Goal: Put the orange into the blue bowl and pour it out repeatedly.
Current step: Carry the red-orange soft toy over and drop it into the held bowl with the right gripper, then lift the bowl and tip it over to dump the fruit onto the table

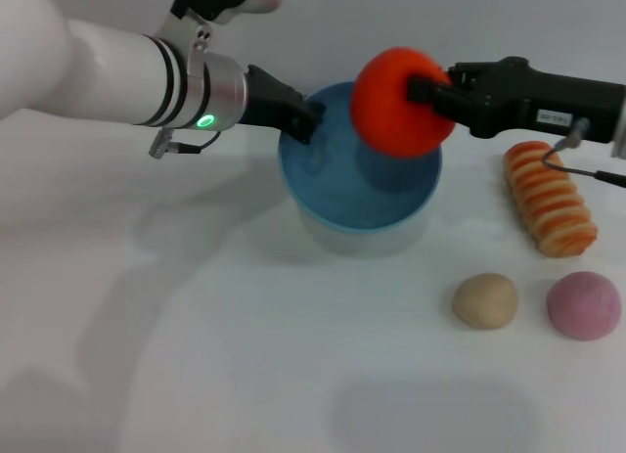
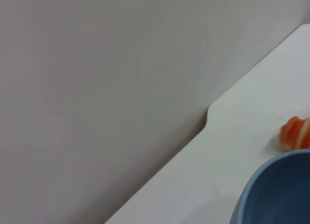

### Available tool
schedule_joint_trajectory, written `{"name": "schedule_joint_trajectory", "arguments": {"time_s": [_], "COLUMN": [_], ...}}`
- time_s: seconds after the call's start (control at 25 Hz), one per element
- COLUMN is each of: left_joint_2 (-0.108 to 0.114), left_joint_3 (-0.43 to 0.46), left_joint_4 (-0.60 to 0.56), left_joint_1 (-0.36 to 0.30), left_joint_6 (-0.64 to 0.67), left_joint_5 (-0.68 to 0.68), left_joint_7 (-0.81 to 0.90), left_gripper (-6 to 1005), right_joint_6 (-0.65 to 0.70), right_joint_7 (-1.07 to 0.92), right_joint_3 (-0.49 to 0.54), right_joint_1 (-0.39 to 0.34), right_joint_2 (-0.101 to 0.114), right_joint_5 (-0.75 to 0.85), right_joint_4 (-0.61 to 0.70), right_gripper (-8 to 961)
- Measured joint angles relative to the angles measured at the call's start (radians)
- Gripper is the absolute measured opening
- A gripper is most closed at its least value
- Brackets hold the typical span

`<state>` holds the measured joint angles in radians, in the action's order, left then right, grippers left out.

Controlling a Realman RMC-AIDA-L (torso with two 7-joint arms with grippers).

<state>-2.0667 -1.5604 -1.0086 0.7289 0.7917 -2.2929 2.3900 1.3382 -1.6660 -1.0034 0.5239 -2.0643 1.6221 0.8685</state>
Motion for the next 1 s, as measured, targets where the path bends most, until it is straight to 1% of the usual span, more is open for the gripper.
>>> {"name": "schedule_joint_trajectory", "arguments": {"time_s": [0.04,0.2,0.4,0.48,0.6,0.68,0.72,0.76,0.84,1.0], "left_joint_2": [0.0,-0.001,-0.001,-0.001,-0.001,0.0,0.0,0.0,0.001,0.002], "left_joint_3": [-0.007,-0.019,-0.02,-0.021,-0.026,-0.027,-0.027,-0.027,-0.033,-0.084], "left_joint_4": [-0.002,-0.004,-0.004,-0.001,0.013,0.023,0.026,0.028,0.031,0.027], "left_joint_1": [0.002,0.004,0.001,-0.002,-0.006,-0.006,-0.007,-0.007,-0.01,-0.024], "left_joint_6": [0.0,0.0,-0.006,-0.017,-0.053,-0.07,-0.073,-0.076,-0.091,-0.154], "left_joint_5": [0.001,0.001,0.002,0.001,-0.003,-0.004,-0.004,-0.004,-0.006,-0.008], "left_joint_7": [0.0,0.0,0.0,0.0,0.0,-0.001,-0.004,-0.006,-0.012,-0.016], "left_gripper": [-1,-1,-1,-1,-1,-1,-1,-1,-1,-1], "right_joint_6": [-0.023,-0.042,-0.051,-0.055,-0.109,-0.147,-0.161,-0.161,-0.162,-0.163], "right_joint_7": [0.0,-0.004,-0.005,0.004,0.026,0.033,0.053,0.053,0.082,0.104], "right_joint_3": [-0.008,-0.011,0.001,0.021,0.041,0.041,0.053,0.053,0.079,0.13], "right_joint_1": [0.021,0.044,0.039,0.02,-0.031,-0.065,-0.096,-0.096,-0.124,-0.168], "right_joint_2": [-0.001,-0.001,-0.002,-0.005,-0.008,-0.008,-0.008,-0.008,-0.006,-0.008], "right_joint_5": [0.009,0.022,0.028,0.023,0.038,0.057,0.06,0.06,0.053,0.037], "right_joint_4": [-0.023,-0.047,-0.041,-0.013,0.073,0.125,0.155,0.155,0.16,0.116], "right_gripper": [71,134,213,315,469,495,509,522,536,540]}}
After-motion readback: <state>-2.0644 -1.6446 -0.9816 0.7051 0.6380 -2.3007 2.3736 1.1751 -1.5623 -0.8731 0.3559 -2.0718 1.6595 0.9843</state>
